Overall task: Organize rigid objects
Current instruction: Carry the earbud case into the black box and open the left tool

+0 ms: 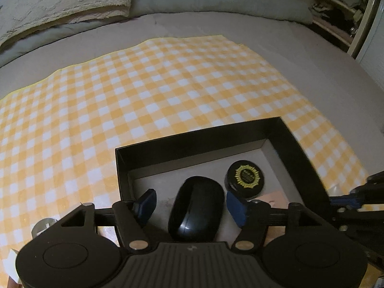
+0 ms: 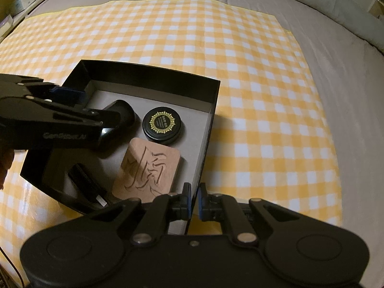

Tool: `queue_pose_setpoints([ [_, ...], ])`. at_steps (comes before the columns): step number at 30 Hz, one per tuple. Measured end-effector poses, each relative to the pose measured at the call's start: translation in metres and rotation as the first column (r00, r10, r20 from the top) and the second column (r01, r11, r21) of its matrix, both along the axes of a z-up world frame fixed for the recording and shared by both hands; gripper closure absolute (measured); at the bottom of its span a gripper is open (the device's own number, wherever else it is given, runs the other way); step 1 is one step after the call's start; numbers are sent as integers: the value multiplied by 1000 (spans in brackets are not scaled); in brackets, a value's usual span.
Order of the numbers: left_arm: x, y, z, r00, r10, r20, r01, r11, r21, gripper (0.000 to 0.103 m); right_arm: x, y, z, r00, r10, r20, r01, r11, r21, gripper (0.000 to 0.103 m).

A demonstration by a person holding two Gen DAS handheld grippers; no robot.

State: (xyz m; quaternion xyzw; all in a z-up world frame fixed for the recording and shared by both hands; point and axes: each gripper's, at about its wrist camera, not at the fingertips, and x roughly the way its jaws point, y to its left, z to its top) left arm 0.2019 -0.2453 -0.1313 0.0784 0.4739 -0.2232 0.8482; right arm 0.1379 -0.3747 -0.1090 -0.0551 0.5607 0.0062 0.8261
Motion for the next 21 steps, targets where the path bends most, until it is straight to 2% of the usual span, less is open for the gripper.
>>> queue_pose_setpoints([
  [3, -5, 4, 8, 1000, -6, 1, 6, 999, -31, 35, 1, -2, 0, 1000, 0, 2, 0, 1000, 2, 97],
  [5, -9, 6, 14, 1000, -5, 8, 6, 999, -46, 26, 1, -3, 0, 1000, -1, 6, 1, 1000, 2, 97],
  [9, -18, 17, 28, 1000, -9, 27, 11, 997, -79, 18, 0, 0, 0, 1000, -6, 12, 6, 1000, -10, 97],
  [11, -23, 23, 35, 999, -8, 37, 11, 996, -93, 7, -1, 0, 0, 1000, -13, 14, 13, 1000, -10, 97],
  [16, -35, 40, 49, 998, 2, 64, 5, 994, -106, 0, -2, 2, -1, 999, -18, 28, 18, 1000, -21, 97],
  [21, -44, 60, 57, 997, 16, 70, -8, 993, -115, 0, 1, 2, 0, 999, -38, 12, 38, 999, -25, 97],
])
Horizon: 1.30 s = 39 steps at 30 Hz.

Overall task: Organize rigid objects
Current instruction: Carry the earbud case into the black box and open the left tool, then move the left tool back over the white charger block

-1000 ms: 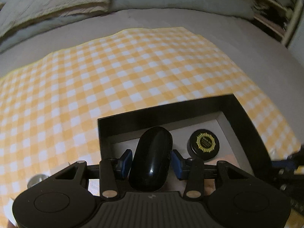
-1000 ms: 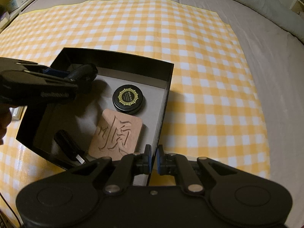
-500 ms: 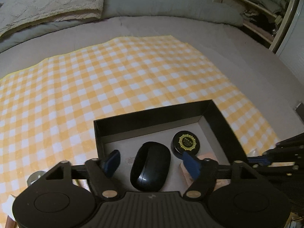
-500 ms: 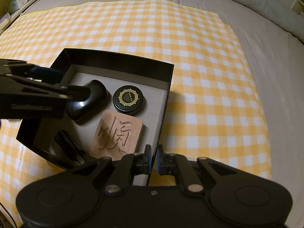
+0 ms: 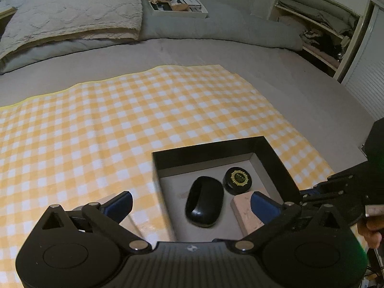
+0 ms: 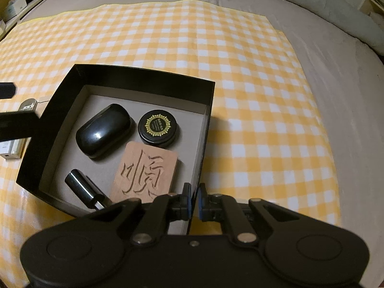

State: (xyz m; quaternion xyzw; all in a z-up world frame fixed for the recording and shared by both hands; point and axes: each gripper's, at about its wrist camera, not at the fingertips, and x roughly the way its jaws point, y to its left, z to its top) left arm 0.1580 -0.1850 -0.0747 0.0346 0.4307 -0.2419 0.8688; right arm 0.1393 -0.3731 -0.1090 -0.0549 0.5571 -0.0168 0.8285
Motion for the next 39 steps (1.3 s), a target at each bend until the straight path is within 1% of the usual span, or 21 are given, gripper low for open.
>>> queue_pose_setpoints([
  [4, -3, 21, 3, 1000, 19, -2, -19, 1000, 0, 0, 1, 1, 0, 1000, -10, -11, 10, 1000, -10, 97],
  [7, -4, 38, 3, 999, 38, -3, -38, 999, 14, 0, 2, 2, 0, 999, -30, -17, 30, 999, -17, 97],
  [9, -3, 50, 0, 998, 58, -7, -58, 998, 36, 0, 2, 2, 0, 999, -41, -19, 40, 999, -24, 97],
  [12, -1, 67, -8, 996, 89, -18, -87, 993, 85, 0, 1, 5, -1, 1000, -24, -18, 23, 999, -43, 96],
  [16, 5, 92, -19, 991, 128, -45, -121, 985, 124, 0, 0, 5, -1, 999, -33, -16, 33, 999, -19, 96],
  [21, 7, 115, -33, 992, 108, -68, -96, 982, 164, 0, 0, 3, -1, 1000, -24, -17, 23, 1000, -15, 97],
  [24, 5, 123, -40, 992, 94, -85, -80, 985, 155, 4, 1, 4, -2, 1000, -16, -17, 16, 1000, -18, 96],
  [26, 4, 125, -44, 993, 66, -94, -50, 986, 160, 16, 1, 4, -2, 1000, -10, -17, 10, 1000, -19, 95],
  [27, 3, 125, -46, 995, 35, -98, -18, 986, 168, 17, 1, 4, -1, 1000, -9, -17, 8, 1000, -16, 94],
  [28, 2, 124, -48, 995, 9, -100, 9, 984, 180, 17, 1, 4, -1, 1000, -7, -17, 7, 1000, -13, 94],
  [29, 0, 122, -51, 995, -21, -94, 40, 977, 209, 17, 1, 4, -1, 1000, -6, -16, 5, 1000, -11, 94],
  [31, -5, 116, -55, 994, -97, -53, 108, 959, 264, 17, 1, 3, -1, 1000, 1, -15, -1, 1000, -12, 94],
  [32, -7, 114, -57, 989, -145, -36, 150, 950, 274, 17, 1, 3, -1, 1000, 4, -16, -5, 1000, -13, 94],
  [35, -6, 110, -62, 974, -222, -37, 224, 936, 273, 17, 1, 3, -2, 1000, 14, -20, -14, 1000, -19, 94],
  [39, -2, 106, -66, 957, -290, -14, 283, 917, 280, 17, 1, 4, -2, 1000, 24, -19, -25, 999, -25, 94],
])
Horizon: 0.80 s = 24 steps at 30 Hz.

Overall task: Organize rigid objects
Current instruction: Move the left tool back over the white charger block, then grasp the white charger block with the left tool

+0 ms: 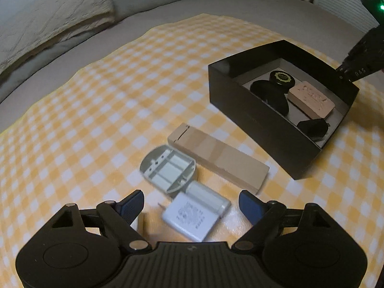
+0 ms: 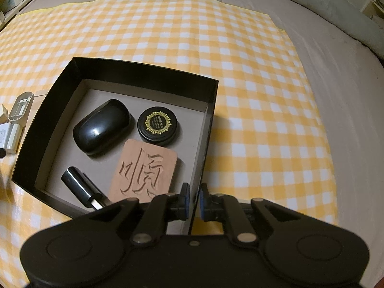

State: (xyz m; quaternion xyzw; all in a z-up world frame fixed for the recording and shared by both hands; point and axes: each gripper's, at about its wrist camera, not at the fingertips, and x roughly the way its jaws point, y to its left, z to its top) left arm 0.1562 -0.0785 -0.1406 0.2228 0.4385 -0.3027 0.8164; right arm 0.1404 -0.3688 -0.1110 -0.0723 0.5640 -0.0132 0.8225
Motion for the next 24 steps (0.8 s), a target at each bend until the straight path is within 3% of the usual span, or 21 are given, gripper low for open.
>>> queue_pose_setpoints([
  [4, 7, -4, -3, 999, -29, -31, 28, 999, -35, 16, 0, -1, 0, 1000, 3, -1, -3, 1000, 3, 94],
  [9, 5, -12, -12, 994, -81, -72, 81, 997, 6, 16, -1, 0, 0, 1000, 10, 2, -10, 1000, 0, 95],
  [12, 3, -12, -15, 994, -77, -80, 80, 996, 31, 16, -2, 1, 1, 1000, 18, 3, -18, 1000, 0, 95],
  [18, -2, 0, -8, 989, -54, -134, 52, 998, -17, 18, -2, 1, 1, 1000, 21, 5, -21, 1000, -6, 95],
  [24, -13, 6, -6, 987, -3, -159, 8, 999, 31, 42, -4, 1, 2, 999, 32, 3, -32, 999, -8, 95],
])
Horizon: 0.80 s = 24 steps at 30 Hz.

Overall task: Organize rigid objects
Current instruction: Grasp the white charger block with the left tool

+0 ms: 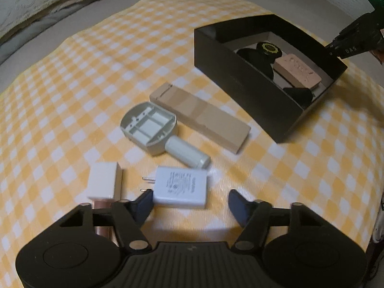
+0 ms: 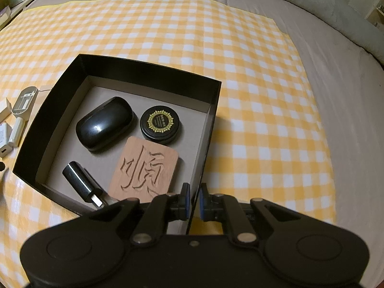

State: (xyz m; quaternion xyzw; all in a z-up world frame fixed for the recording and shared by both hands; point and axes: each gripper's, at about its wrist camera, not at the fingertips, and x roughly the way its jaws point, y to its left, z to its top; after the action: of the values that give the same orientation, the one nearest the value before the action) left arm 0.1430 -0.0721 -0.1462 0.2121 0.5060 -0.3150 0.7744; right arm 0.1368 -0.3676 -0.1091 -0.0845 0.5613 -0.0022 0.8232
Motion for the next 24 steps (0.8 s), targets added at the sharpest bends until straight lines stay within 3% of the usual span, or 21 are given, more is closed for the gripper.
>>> queue_pose_setpoints([
  [11, 10, -8, -1, 999, 29, 39, -29, 999, 24, 45, 1, 0, -1, 1000, 15, -7, -15, 1000, -5, 94],
  [19, 5, -19, -1, 991, -62, 118, 55, 997, 62, 45, 2, 0, -2, 1000, 17, -8, -17, 1000, -6, 94],
  [24, 4, -21, 1, 980, -111, 165, 107, 994, 34, 45, 3, 1, -2, 1000, 19, -8, -19, 1000, -10, 94],
])
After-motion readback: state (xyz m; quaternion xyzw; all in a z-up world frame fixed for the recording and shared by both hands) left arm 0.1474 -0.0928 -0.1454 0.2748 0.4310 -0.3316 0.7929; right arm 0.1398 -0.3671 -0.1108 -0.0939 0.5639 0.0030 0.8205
